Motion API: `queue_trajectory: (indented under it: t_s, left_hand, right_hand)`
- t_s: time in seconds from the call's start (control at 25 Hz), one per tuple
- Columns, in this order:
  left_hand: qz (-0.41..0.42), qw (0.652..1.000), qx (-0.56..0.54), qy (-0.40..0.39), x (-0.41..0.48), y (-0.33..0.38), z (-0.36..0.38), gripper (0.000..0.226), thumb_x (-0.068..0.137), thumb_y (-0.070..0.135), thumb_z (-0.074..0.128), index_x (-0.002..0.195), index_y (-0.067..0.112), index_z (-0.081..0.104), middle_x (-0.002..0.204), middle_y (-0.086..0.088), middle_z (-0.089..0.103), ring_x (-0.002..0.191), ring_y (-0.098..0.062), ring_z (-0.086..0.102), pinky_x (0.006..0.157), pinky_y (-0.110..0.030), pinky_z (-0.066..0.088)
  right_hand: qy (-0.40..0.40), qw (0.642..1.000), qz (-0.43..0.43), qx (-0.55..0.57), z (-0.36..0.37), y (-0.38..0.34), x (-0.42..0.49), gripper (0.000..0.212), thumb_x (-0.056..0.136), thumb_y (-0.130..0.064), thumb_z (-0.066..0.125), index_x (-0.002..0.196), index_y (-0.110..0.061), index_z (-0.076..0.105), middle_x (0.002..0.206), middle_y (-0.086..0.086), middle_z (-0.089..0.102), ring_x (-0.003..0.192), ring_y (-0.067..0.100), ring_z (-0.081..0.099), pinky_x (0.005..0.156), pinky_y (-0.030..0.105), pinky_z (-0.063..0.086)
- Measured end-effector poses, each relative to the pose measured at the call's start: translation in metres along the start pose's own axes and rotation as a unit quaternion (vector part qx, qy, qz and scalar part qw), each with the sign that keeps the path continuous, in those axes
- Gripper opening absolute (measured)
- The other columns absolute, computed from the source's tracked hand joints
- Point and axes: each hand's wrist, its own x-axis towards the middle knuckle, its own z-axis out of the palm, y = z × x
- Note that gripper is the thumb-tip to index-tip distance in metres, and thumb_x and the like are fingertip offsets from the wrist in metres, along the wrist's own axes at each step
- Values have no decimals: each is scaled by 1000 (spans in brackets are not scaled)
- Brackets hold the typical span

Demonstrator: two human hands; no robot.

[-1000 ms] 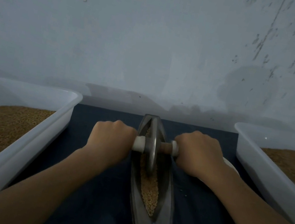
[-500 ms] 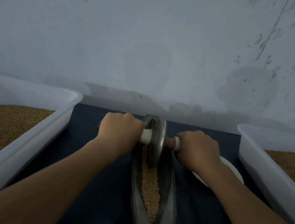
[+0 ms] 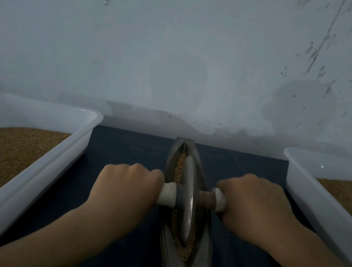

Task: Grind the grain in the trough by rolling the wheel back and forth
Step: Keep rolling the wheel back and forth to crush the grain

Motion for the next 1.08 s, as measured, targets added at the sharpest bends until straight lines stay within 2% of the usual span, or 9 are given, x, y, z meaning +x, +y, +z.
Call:
queue_trajectory:
  t_s: [0.08, 0.2, 0.36, 0.44, 0.64, 0.72, 0.88, 1.0, 1.08]
  left_hand:
    - [-5, 1000, 3, 5, 10, 0, 4, 40, 80, 35, 69, 79, 29, 30, 62, 9, 24, 49, -11, 21, 45, -28, 13]
    - [-15, 1000, 13, 12, 44, -4, 18, 21, 86, 28, 64, 84, 26, 43, 66, 6, 32, 56, -18, 36, 51, -32, 29]
    - [-23, 999, 23, -4, 87, -9, 18, 6, 90, 20, 60, 96, 21, 60, 81, -1, 59, 72, -26, 62, 59, -38, 50]
    - [-20, 999, 24, -7, 88, -8, 17, 7, 90, 19, 61, 96, 21, 60, 81, -2, 60, 74, -27, 64, 63, -41, 55]
    - [8, 1000, 21, 3, 59, -4, 15, 16, 85, 23, 68, 92, 22, 54, 65, 3, 32, 57, -21, 43, 52, -36, 45]
    - [12, 1000, 15, 7, 54, -2, 12, 15, 86, 24, 67, 93, 22, 53, 66, 4, 32, 57, -19, 39, 51, -35, 36]
    - [20, 1000, 4, 16, 43, -1, 7, 17, 88, 28, 65, 93, 23, 49, 73, 5, 41, 61, -18, 43, 53, -33, 33]
    - [28, 999, -9, 22, 25, -3, 6, 31, 85, 34, 66, 84, 28, 35, 68, 8, 33, 57, -15, 37, 51, -31, 26]
    - [37, 999, 10, 32, 16, -4, 4, 39, 78, 35, 70, 78, 29, 31, 61, 9, 25, 48, -12, 25, 45, -27, 14]
  right_hand:
    - [-14, 1000, 12, 7, 1, -1, 6, 26, 73, -33, 66, 63, -33, 42, 66, -11, 50, 58, 7, 48, 46, 25, 27]
    - [-4, 1000, 24, 18, 10, -3, 36, 21, 78, -31, 67, 73, -33, 47, 76, -8, 55, 68, 16, 55, 57, 29, 41]
    - [-14, 998, 56, 34, 18, 0, 85, 10, 82, -26, 67, 83, -29, 58, 85, -1, 61, 74, 22, 56, 63, 32, 42]
    - [-4, 998, 58, 40, 23, 2, 87, 10, 82, -25, 67, 82, -29, 57, 87, 0, 63, 73, 22, 57, 63, 32, 42]
    - [27, 999, 9, 34, 30, 3, 59, 16, 79, -31, 69, 81, -33, 52, 83, -2, 57, 78, 25, 60, 62, 33, 41]
    - [22, 999, 4, 44, 25, 0, 54, 18, 80, -29, 68, 81, -33, 50, 84, -3, 57, 81, 25, 62, 62, 33, 41]
    - [26, 999, 5, 42, 16, -4, 36, 22, 84, -32, 65, 81, -35, 44, 78, -7, 48, 78, 22, 60, 61, 32, 40]
    - [44, 999, -1, 23, 16, -3, 11, 26, 85, -33, 62, 79, -36, 37, 73, -11, 47, 64, 13, 48, 50, 28, 29]
    - [29, 999, -1, 22, 15, -2, 0, 27, 86, -35, 62, 81, -37, 35, 75, -12, 47, 62, 8, 42, 48, 24, 19]
